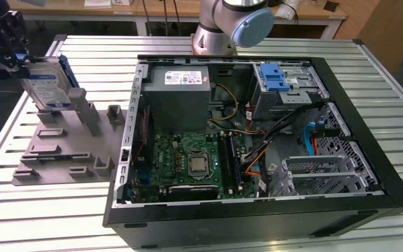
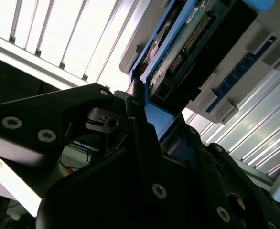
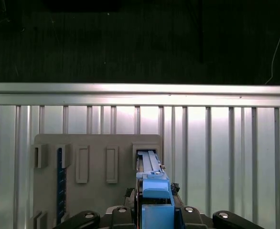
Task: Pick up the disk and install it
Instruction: 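Pick up the disk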
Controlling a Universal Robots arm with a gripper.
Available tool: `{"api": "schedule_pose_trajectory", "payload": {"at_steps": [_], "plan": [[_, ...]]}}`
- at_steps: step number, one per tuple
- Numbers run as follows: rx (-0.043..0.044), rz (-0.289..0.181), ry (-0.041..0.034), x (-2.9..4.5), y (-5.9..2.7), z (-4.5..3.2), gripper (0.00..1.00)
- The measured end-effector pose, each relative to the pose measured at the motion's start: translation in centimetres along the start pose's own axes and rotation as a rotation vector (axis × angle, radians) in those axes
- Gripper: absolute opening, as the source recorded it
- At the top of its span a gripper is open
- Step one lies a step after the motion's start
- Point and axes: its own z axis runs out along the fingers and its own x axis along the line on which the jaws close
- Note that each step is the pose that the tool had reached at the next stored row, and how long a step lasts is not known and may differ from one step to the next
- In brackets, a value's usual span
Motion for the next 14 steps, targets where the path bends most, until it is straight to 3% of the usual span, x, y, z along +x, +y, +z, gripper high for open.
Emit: {"api": "schedule_pose_trajectory", "payload": {"at_steps": [14], "plan": [[0.0001,0.0,0.0,-0.01,0.01,-0.48,0.36]]}}
